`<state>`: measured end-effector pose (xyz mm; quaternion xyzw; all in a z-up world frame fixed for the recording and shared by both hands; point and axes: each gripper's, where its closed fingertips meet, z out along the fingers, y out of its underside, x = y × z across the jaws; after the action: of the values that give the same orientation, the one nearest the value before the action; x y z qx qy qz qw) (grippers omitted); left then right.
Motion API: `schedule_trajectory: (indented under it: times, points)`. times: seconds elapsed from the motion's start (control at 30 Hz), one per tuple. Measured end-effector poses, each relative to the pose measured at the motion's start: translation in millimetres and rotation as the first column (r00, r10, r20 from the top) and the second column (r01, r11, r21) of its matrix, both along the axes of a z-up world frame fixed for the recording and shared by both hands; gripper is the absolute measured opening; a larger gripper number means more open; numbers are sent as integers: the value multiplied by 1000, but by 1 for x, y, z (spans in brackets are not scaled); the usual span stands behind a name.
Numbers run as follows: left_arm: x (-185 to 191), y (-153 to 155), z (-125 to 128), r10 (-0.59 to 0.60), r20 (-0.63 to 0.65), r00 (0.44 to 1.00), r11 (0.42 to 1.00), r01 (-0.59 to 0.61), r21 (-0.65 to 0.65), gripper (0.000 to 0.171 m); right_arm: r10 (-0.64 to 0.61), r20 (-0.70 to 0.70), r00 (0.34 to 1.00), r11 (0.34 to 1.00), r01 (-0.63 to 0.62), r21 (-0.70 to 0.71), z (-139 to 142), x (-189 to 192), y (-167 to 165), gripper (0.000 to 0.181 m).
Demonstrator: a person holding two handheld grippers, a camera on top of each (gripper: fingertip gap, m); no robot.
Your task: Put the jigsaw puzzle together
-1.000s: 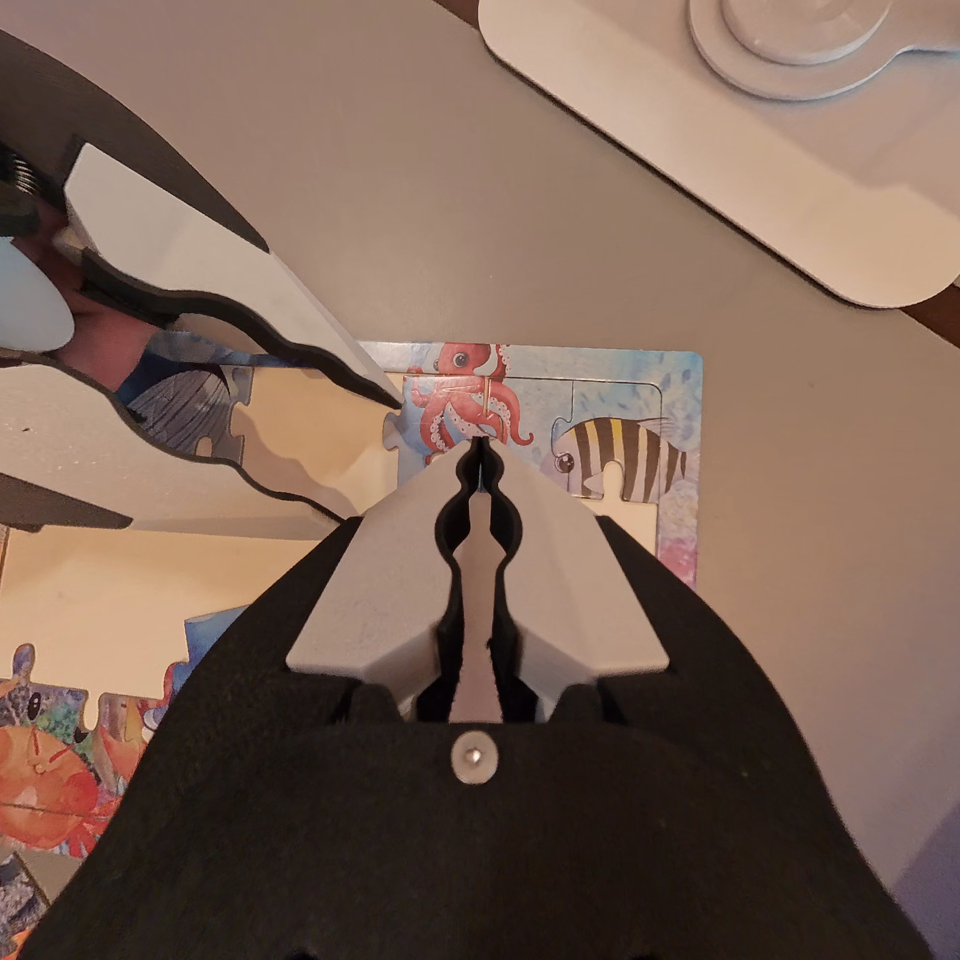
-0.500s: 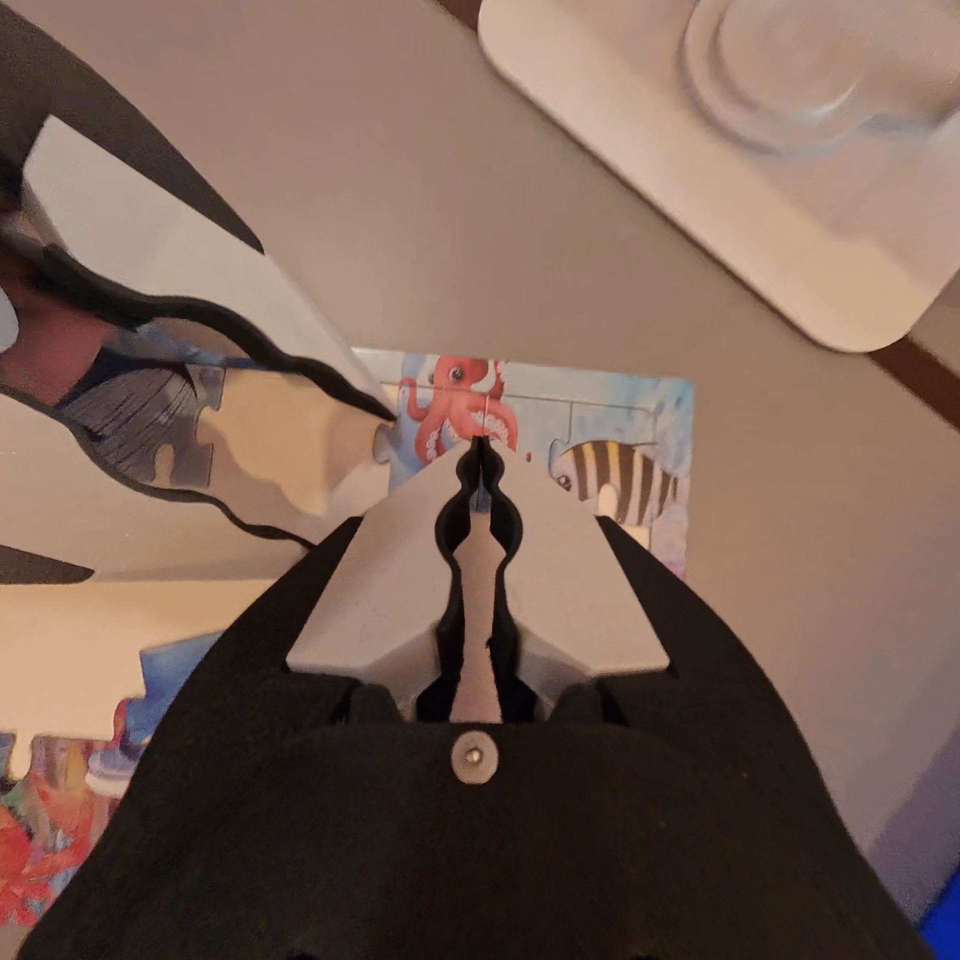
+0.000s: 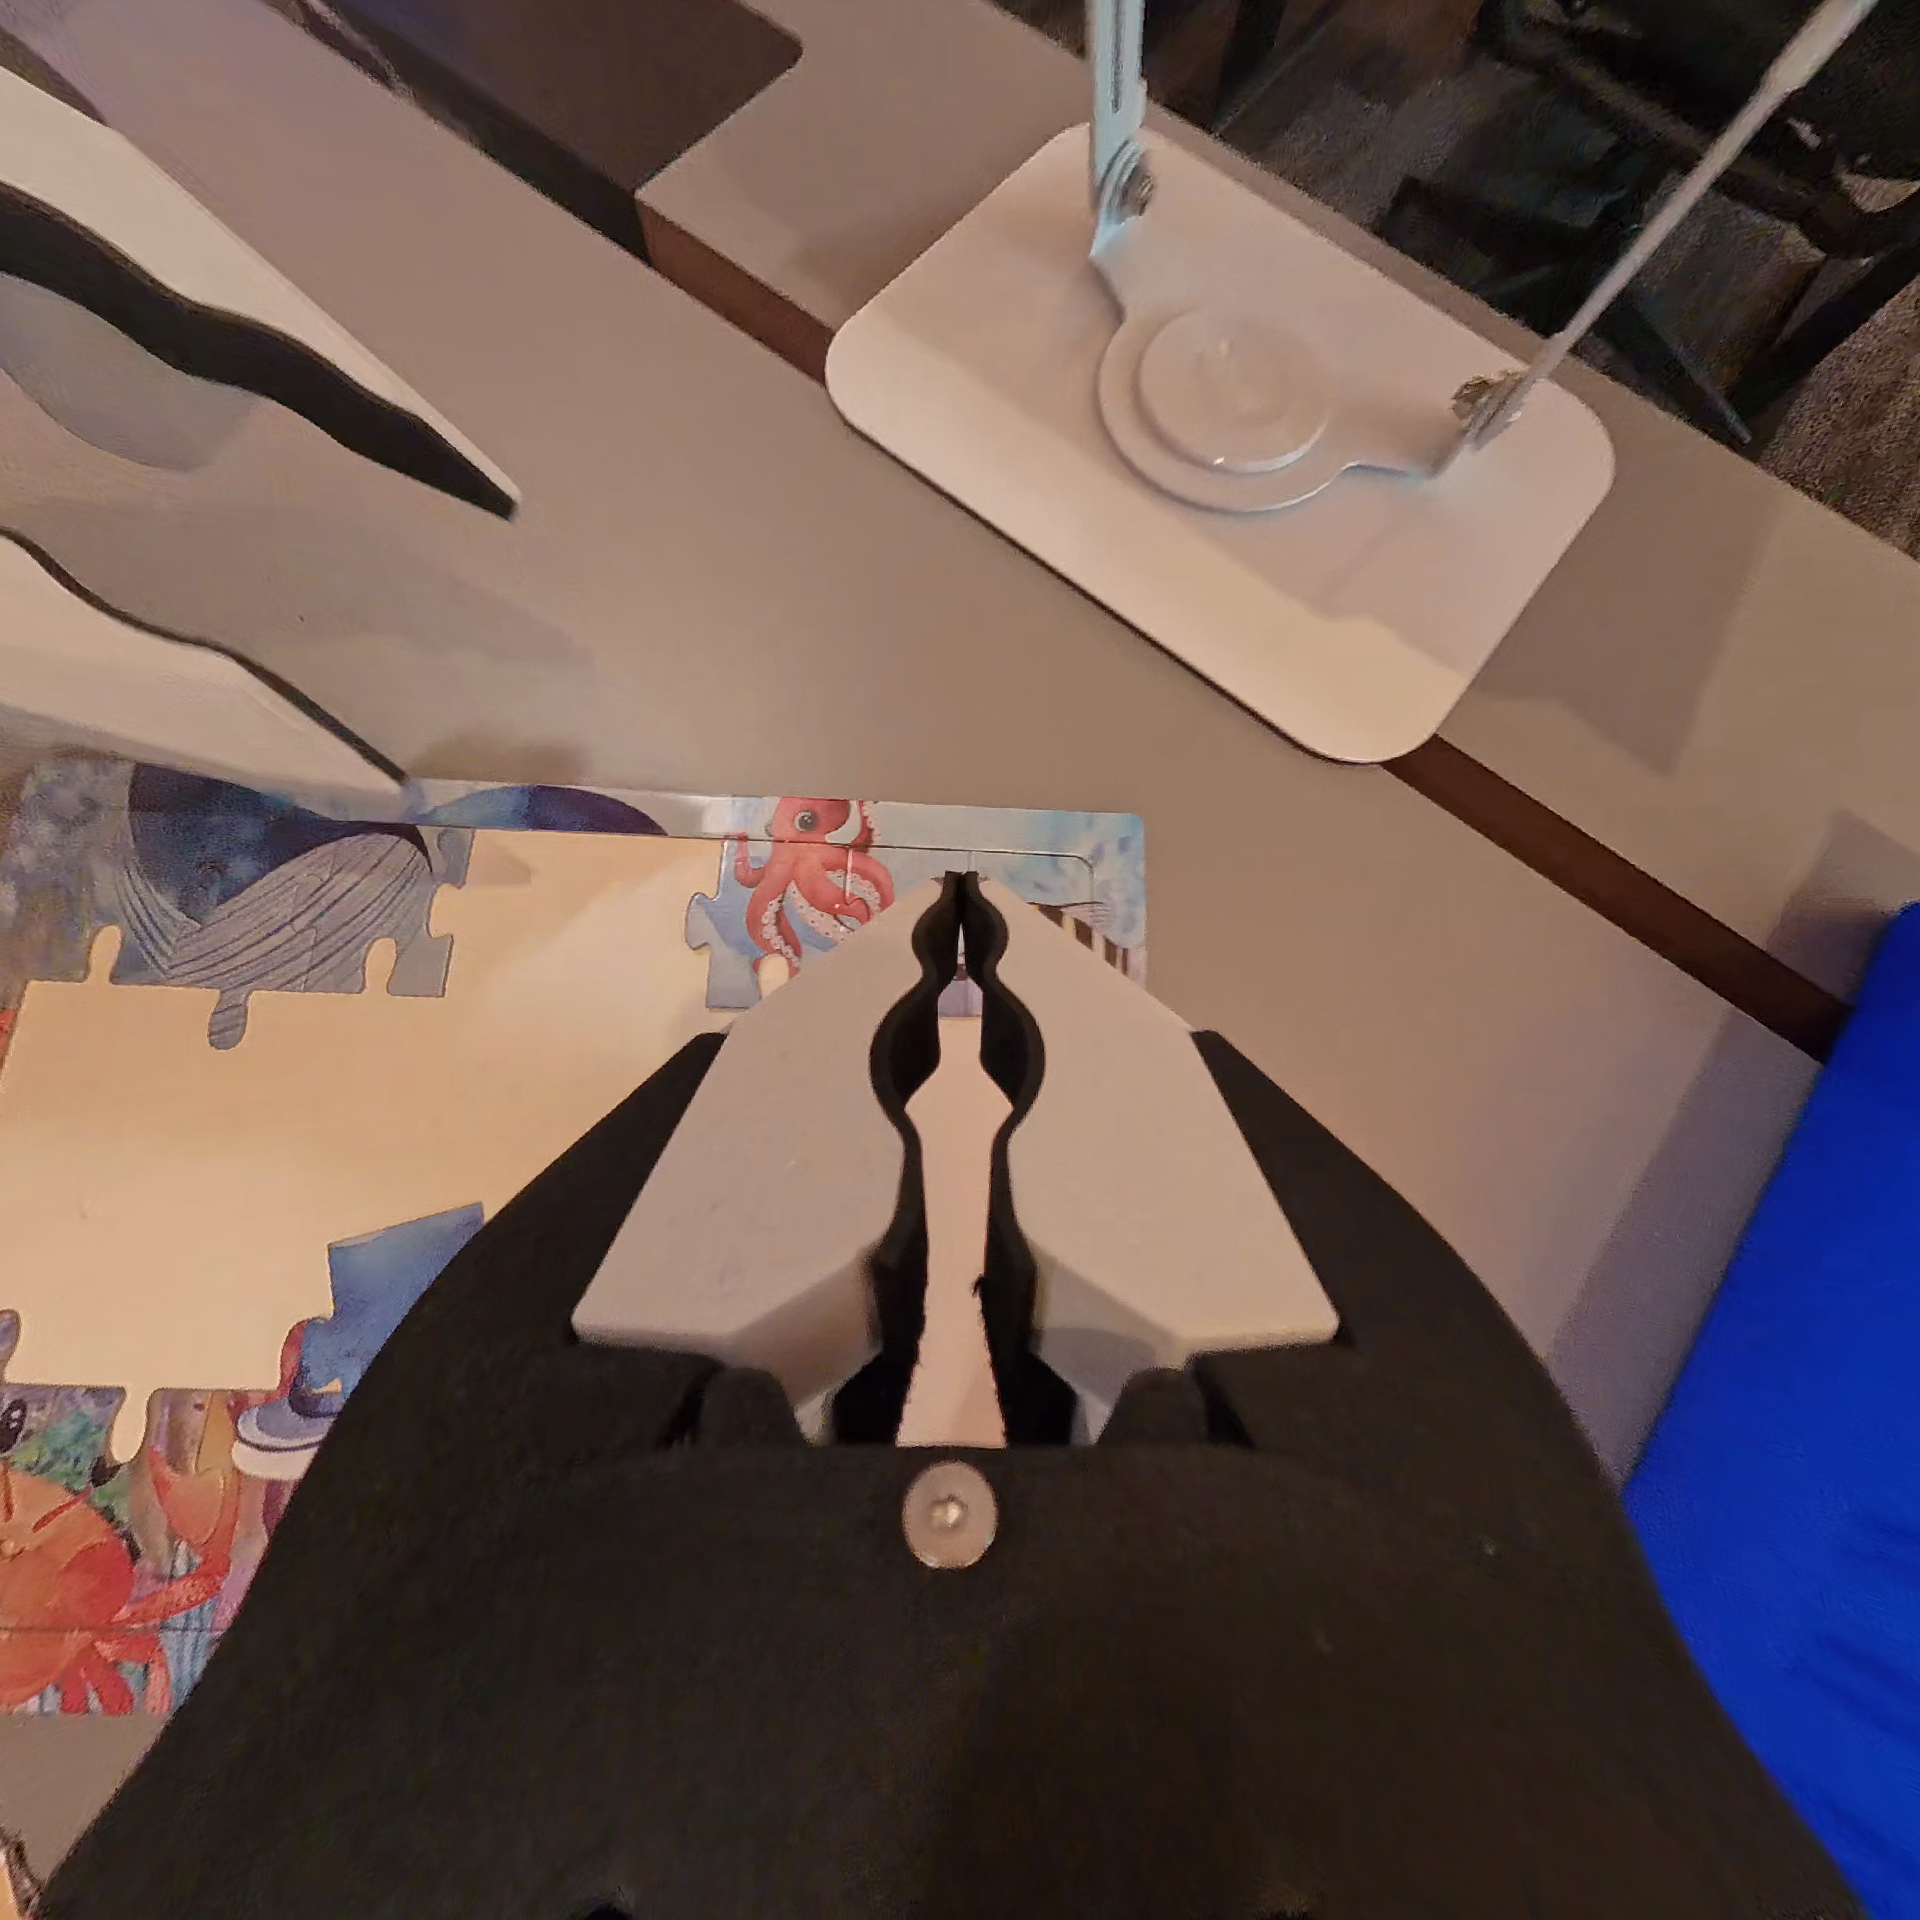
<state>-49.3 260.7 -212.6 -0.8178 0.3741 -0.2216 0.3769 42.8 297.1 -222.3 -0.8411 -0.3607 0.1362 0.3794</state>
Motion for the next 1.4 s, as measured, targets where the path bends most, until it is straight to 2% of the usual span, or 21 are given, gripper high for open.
schedule_trajectory:
  times: [0.23, 0.37, 0.43, 0.57, 0.73, 0.93, 1.1, 1.23, 1.4]
  points:
    - [-32, 10, 57, 128, 34, 991, 979, -132, 157, 57, -60, -123, 991, 994, 71, 88, 49, 36, 4, 0]
    - [-47, 11, 94, 184, 74, 980, 944, -197, 264, 53, -31, -162, 986, 994, 47, 95, 64, 34, -5, 0]
    - [-54, 8, 115, 202, 104, 974, 920, -225, 321, 50, -8, -156, 988, 996, 22, 90, 64, 27, -10, 9]
    - [-63, -2, 149, 211, 159, 964, 883, -258, 391, 49, 28, -103, 994, 995, -18, 96, 54, 7, -14, 14]
    - [-73, -13, 173, 222, 178, 959, 850, -280, 446, 48, 85, 26, 996, 995, -86, 43, 18, -13, -23, 9]
    - [-80, -47, 216, 166, 219, 962, 800, -261, 540, 44, 255, 20, 967, 966, -256, 30, 14, -57, -52, 14]
    - [-108, -77, 256, 178, 294, 939, 719, -329, 613, 42, 445, -8, 895, 895, -445, 17, 11, -122, -100, 32]
    - [-126, -95, 276, 175, 355, 918, 674, -374, 637, 39, 568, 80, 819, 823, -568, -21, -7, -162, -143, 53]
    - [-122, -101, 282, 148, 359, 922, 665, -361, 653, 37, 663, 29, 748, 748, -661, -62, -19, -203, -188, 53]
